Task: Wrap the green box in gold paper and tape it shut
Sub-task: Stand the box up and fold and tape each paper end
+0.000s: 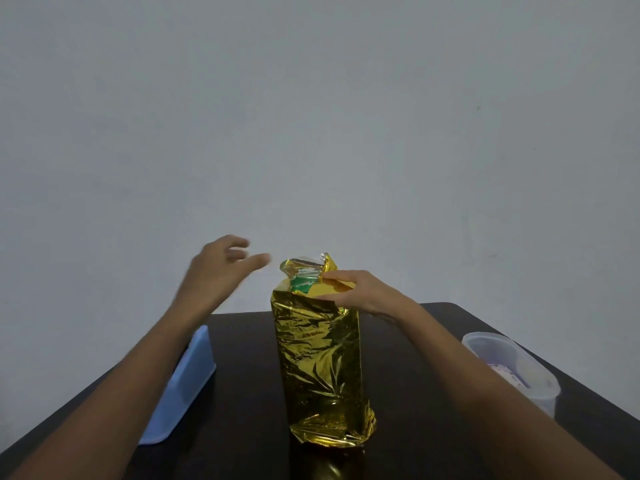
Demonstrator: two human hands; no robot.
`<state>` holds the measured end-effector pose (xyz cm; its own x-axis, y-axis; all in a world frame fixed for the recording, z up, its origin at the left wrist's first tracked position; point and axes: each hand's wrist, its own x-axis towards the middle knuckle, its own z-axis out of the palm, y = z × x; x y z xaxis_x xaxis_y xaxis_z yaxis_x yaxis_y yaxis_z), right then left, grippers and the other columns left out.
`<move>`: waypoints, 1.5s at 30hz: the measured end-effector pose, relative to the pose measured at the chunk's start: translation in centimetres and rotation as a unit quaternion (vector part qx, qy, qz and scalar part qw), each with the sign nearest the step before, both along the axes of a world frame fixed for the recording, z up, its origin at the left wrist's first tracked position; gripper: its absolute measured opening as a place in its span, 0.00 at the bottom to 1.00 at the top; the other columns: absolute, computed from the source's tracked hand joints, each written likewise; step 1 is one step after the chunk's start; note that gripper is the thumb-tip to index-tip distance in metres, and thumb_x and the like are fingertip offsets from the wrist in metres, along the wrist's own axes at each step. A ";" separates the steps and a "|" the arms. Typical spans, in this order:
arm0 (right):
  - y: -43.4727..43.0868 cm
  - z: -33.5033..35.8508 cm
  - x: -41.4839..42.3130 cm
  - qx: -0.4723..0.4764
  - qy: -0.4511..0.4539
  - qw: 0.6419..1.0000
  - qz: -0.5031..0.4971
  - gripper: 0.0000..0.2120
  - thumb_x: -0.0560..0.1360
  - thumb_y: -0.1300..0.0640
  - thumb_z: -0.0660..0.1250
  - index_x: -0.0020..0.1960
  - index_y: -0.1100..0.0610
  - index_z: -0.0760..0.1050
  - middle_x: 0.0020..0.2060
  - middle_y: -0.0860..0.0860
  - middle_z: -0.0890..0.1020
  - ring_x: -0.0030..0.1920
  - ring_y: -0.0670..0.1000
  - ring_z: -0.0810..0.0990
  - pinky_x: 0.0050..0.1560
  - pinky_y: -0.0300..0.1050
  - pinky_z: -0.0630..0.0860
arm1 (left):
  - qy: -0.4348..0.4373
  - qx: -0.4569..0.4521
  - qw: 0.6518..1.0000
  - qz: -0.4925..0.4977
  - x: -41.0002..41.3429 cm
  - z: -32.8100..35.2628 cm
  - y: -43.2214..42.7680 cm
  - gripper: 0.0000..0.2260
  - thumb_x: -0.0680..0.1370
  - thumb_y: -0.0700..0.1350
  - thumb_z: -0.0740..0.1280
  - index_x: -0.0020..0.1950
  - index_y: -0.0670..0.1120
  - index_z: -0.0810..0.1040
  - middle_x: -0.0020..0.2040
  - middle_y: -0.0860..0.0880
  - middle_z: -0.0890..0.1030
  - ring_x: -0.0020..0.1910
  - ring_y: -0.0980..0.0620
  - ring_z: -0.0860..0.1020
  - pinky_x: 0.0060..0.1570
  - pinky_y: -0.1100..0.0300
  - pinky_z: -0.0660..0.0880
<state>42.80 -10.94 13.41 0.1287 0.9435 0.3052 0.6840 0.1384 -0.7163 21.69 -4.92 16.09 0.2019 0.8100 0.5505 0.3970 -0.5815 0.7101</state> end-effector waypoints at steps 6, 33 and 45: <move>-0.6 0.3 -0.4 -0.004 -0.006 1.000 0.006 0.24 0.76 0.60 0.65 0.72 0.55 0.66 0.67 0.55 0.69 0.55 0.48 0.68 0.39 0.28 0.70 | 0.160 -0.171 0.942 0.239 -10.0 -8.3 6.4 0.20 0.72 0.56 0.70 0.51 0.39 0.77 0.57 0.38 0.79 0.52 0.38 0.77 0.53 0.49 0.73; -1.6 0.5 -1.1 -0.008 0.033 0.999 -0.018 0.26 0.75 0.54 0.67 0.71 0.52 0.66 0.70 0.55 0.64 0.56 0.49 0.66 0.38 0.35 0.66 | -0.153 -0.403 0.899 0.083 -12.1 -9.8 6.9 0.05 0.77 0.37 0.65 0.41 0.42 0.74 0.42 0.46 0.74 0.53 0.44 0.76 0.18 0.52 0.74; -0.9 0.2 -1.3 -0.012 0.062 0.998 -0.021 0.25 0.75 0.59 0.67 0.71 0.55 0.68 0.69 0.57 0.67 0.61 0.52 0.70 0.46 0.32 0.69 | -0.307 -0.369 0.875 0.056 -14.7 -13.0 6.8 0.02 0.74 0.35 0.66 0.41 0.39 0.75 0.42 0.41 0.76 0.41 0.46 0.76 0.24 0.50 0.79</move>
